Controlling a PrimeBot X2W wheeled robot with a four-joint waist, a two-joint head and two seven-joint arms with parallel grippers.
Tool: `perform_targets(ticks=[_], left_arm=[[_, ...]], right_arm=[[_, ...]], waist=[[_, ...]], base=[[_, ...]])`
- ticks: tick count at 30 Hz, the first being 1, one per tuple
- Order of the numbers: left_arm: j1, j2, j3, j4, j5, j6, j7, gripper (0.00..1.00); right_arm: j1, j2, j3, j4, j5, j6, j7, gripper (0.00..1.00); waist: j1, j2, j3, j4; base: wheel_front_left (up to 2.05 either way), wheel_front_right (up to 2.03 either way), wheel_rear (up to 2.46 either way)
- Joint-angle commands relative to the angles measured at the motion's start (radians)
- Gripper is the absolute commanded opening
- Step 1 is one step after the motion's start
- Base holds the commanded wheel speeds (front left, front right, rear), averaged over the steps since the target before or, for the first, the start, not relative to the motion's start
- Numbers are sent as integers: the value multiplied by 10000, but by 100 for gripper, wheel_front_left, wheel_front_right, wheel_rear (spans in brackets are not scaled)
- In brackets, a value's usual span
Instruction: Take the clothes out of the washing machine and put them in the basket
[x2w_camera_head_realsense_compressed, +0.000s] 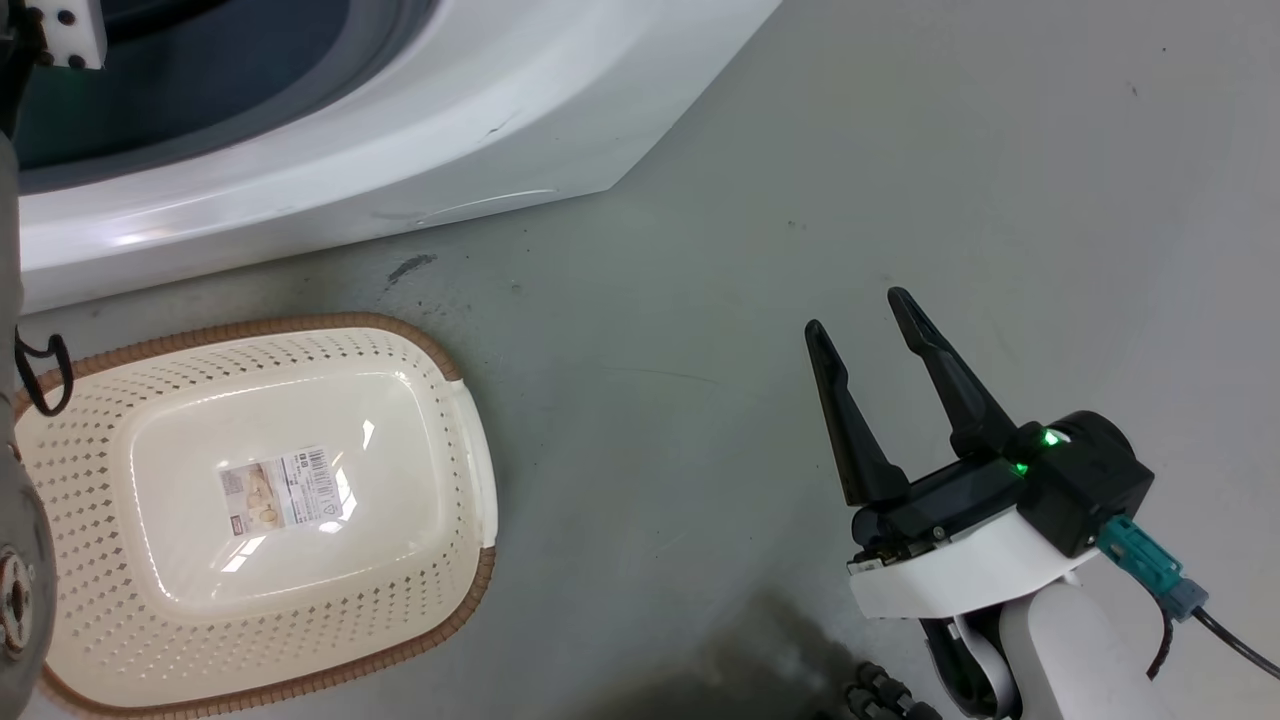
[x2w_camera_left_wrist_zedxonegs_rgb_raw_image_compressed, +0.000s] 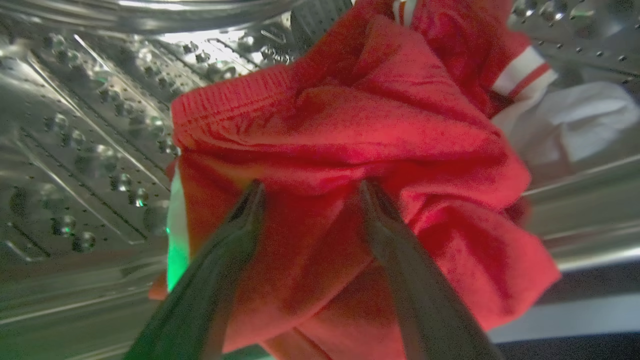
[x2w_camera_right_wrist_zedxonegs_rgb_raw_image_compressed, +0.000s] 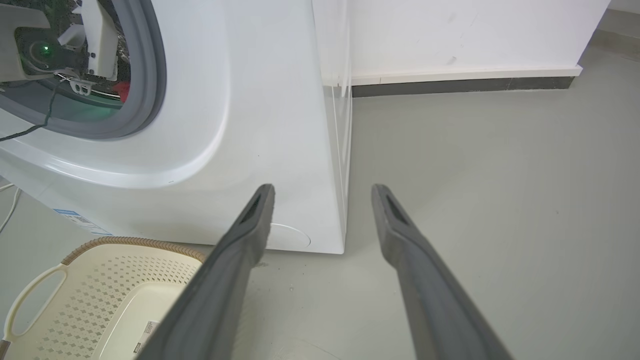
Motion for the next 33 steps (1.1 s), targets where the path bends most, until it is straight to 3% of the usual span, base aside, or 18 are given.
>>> perform_targets(ticks=[1, 2, 3, 4, 5, 9, 13, 21, 27, 33], left_arm=[[-168, 35, -2, 85, -74, 2, 209, 100], [-221, 31, -14, 190, -91, 11, 488, 100], [-250, 35, -7, 296, -128, 37, 794, 73], [-263, 38, -3, 381, -142, 45, 1067, 40], [-278, 57, 7, 430, -179, 94, 1256, 0], [-315, 44, -20, 530, -231, 274, 1756, 0], [-8, 23, -40, 300, -289, 617, 1259, 0], [1393, -519, 61, -385, -642, 907, -1663, 0], [2718, -1161, 281, -575, -1155, 832, -4242, 0], [3994, -1633, 478, -1075, -1570, 765, -4920, 0]], right_arm=[[-174, 16, 36, -29, 35, -7, -54, 100], [-190, 18, 58, -33, 66, -7, -53, 100], [-193, 18, 79, -33, 81, -7, -48, 100], [-183, 16, 109, -29, 108, -7, -48, 100], [-189, 18, 133, -23, 123, -7, -49, 100], [-255, 18, 169, -25, 203, -5, -50, 100], [-194, 16, 96, 109, 202, -7, -49, 100], [-99, 13, -206, 445, -44, -7, -50, 100], [293, 12, -550, 735, -322, -5, -50, 100], [745, 12, -820, 998, -530, -5, -44, 100]], waist=[[-2, 0, 26, -50], [-2, 0, 24, -69], [-2, 0, 22, -91], [-2, 0, 16, -113], [-2, 0, 13, -138], [-2, 0, -8, -187], [-2, 0, -241, -126], [-2, 0, -1452, 358], [-2, 0, -2637, 915], [-2, 0, -3711, 1409]], base=[[0, 0, 0], [0, 0, 0], [0, 0, 0], [0, 0, 0], [0, 0, 0], [0, 0, 0], [0, 0, 0], [0, 0, 0], [0, 0, 0], [0, 0, 0]])
